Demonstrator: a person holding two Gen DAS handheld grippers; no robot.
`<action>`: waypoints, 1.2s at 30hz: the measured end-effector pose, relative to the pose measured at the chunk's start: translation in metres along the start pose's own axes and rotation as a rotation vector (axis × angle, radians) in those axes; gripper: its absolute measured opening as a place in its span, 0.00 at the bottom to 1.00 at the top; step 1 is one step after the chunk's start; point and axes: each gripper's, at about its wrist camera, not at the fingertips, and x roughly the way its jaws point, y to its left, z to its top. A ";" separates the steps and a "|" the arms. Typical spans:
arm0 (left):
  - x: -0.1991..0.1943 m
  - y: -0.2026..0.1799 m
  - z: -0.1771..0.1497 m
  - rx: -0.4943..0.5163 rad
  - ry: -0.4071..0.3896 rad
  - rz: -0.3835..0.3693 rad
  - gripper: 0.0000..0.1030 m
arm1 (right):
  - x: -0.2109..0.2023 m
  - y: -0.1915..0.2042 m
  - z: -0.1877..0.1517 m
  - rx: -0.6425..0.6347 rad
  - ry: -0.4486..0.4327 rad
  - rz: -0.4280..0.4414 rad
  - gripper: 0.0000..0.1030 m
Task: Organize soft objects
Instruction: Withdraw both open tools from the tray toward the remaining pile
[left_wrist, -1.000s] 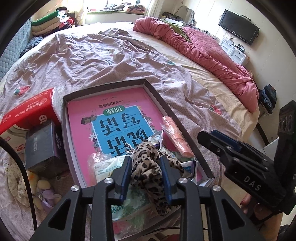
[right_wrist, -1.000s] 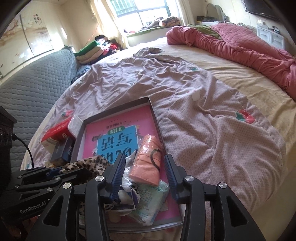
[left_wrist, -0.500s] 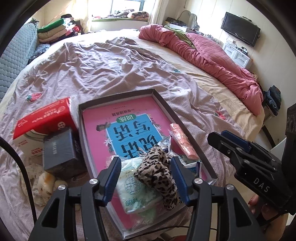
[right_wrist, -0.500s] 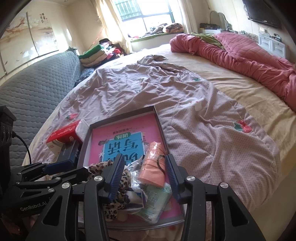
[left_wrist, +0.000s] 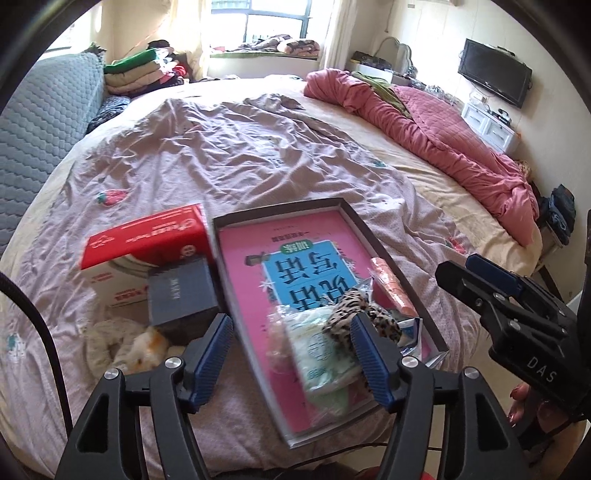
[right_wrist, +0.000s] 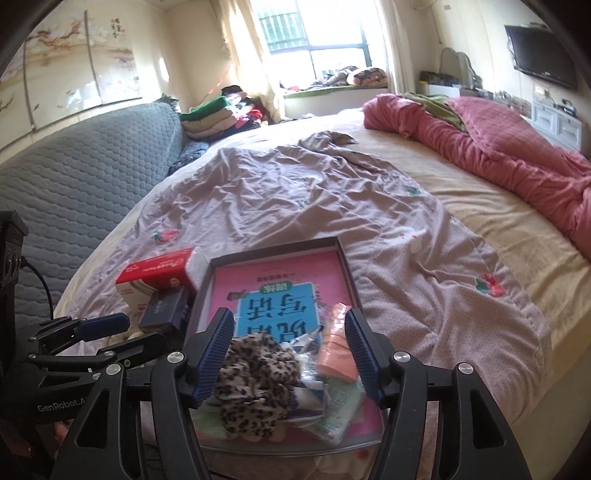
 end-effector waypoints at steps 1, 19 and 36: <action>-0.003 0.002 -0.001 -0.003 -0.003 0.005 0.66 | -0.001 0.003 0.000 -0.003 -0.002 0.003 0.66; -0.051 0.054 -0.018 -0.074 -0.053 0.086 0.72 | -0.014 0.072 0.002 -0.138 -0.007 0.073 0.74; -0.074 0.137 -0.043 -0.203 -0.069 0.165 0.72 | 0.004 0.148 -0.015 -0.279 0.062 0.171 0.74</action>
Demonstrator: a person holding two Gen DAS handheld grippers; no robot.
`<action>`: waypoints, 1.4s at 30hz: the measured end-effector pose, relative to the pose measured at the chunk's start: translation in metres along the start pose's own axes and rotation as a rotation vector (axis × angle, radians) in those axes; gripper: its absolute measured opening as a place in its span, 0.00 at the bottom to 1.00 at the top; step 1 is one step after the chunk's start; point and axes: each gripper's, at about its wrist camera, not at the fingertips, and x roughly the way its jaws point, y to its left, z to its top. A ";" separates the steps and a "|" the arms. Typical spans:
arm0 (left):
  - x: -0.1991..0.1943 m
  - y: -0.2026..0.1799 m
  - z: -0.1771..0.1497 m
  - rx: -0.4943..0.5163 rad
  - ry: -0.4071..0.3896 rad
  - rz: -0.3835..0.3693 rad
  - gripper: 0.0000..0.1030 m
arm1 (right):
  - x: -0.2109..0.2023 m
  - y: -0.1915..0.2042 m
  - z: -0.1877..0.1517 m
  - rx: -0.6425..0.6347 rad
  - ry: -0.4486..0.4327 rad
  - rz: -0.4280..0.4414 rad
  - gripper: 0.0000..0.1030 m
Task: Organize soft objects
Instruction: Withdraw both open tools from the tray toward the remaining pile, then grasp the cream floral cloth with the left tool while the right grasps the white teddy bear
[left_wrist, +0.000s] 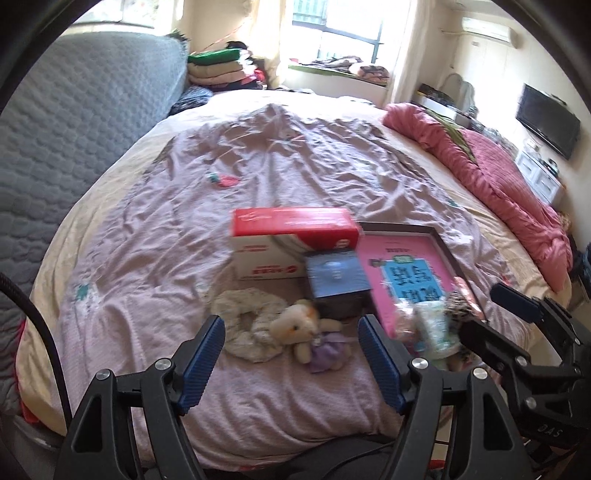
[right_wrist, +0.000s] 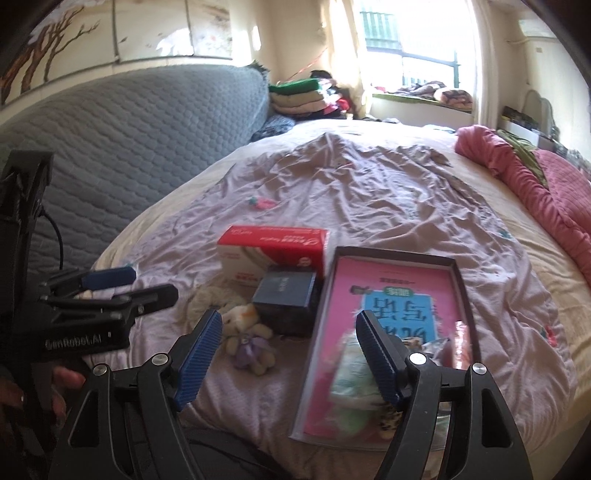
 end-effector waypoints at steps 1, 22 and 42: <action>0.001 0.007 -0.001 -0.013 0.002 0.006 0.72 | 0.005 0.005 -0.001 -0.012 0.014 0.007 0.74; 0.102 0.086 -0.032 -0.174 0.157 0.026 0.72 | 0.134 0.043 -0.039 -0.110 0.275 0.056 0.74; 0.172 0.090 -0.018 -0.166 0.202 0.016 0.70 | 0.204 0.047 -0.048 -0.167 0.344 0.031 0.64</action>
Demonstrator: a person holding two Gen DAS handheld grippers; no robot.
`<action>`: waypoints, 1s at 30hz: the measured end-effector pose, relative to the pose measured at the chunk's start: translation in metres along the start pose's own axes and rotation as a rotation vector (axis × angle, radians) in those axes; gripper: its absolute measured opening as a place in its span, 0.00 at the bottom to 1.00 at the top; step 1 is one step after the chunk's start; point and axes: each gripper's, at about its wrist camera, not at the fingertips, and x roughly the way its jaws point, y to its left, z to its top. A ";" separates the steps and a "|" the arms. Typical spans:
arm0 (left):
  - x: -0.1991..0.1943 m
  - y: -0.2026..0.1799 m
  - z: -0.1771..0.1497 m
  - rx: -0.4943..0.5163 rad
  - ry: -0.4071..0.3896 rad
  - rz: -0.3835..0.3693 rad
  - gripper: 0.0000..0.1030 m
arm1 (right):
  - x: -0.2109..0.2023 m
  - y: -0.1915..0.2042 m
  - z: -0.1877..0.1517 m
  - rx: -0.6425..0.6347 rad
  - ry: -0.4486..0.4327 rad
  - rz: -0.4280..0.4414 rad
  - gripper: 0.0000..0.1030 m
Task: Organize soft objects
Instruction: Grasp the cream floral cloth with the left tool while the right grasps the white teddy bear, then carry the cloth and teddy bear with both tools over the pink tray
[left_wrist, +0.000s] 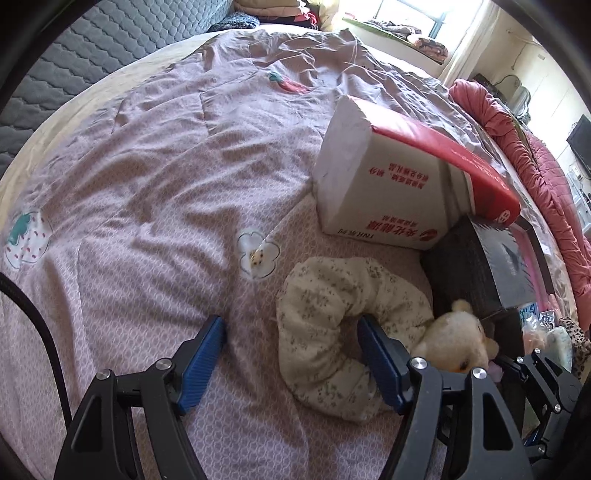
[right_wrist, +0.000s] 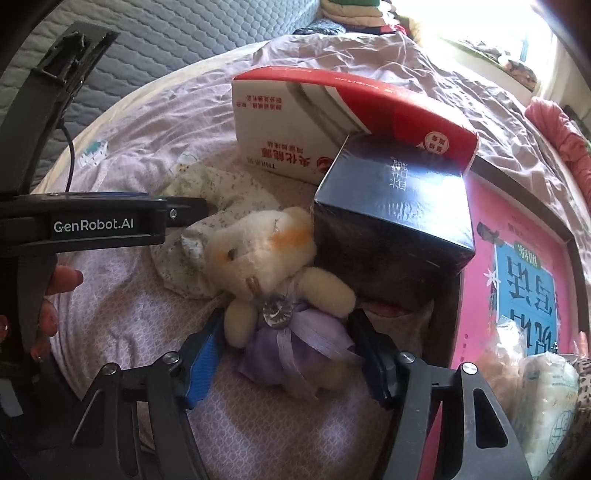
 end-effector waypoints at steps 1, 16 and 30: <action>0.001 -0.001 0.001 0.004 -0.002 0.002 0.70 | 0.000 0.000 0.000 0.000 -0.002 -0.003 0.62; 0.004 0.006 0.002 -0.005 -0.018 -0.005 0.22 | -0.007 0.000 0.000 0.016 -0.014 0.048 0.48; -0.058 0.007 -0.014 -0.037 -0.168 -0.107 0.07 | -0.061 -0.016 -0.003 0.144 -0.147 0.152 0.46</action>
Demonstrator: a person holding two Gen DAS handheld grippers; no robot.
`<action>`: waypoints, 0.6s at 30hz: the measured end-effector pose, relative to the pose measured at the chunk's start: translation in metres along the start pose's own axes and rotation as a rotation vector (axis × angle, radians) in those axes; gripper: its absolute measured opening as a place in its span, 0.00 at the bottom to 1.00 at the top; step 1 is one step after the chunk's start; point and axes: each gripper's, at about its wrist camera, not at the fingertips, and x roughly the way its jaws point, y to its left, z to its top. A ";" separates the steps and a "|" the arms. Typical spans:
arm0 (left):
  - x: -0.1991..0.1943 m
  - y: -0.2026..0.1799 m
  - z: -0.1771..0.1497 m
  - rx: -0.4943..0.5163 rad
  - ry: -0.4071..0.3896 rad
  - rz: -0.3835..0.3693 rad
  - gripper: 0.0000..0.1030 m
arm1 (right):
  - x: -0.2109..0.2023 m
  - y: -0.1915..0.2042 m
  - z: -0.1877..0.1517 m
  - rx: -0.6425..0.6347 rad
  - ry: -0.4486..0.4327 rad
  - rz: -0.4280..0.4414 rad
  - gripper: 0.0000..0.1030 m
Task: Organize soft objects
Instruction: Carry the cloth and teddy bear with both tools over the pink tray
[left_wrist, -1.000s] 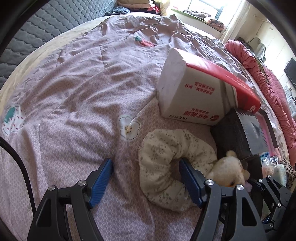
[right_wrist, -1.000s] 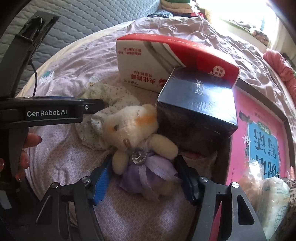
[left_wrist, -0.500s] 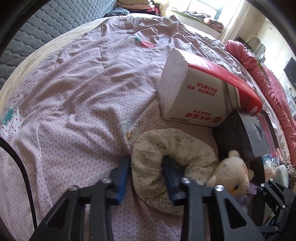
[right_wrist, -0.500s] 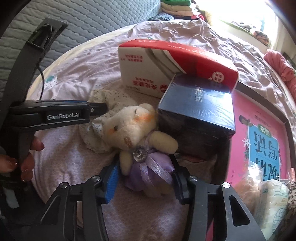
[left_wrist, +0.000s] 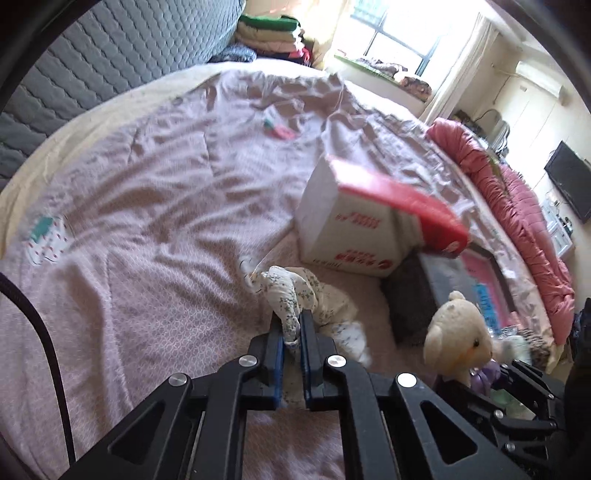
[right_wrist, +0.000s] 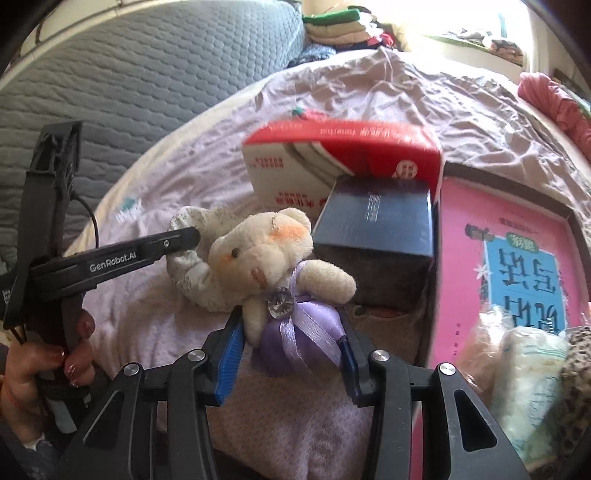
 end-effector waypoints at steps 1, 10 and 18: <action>-0.006 -0.002 0.001 0.001 -0.010 0.001 0.07 | -0.007 -0.001 0.000 0.003 -0.014 0.002 0.46; -0.071 -0.066 0.016 0.084 -0.096 -0.095 0.07 | -0.085 -0.032 0.006 0.126 -0.162 0.003 0.46; -0.101 -0.141 0.018 0.188 -0.140 -0.196 0.07 | -0.158 -0.081 0.001 0.238 -0.285 -0.072 0.46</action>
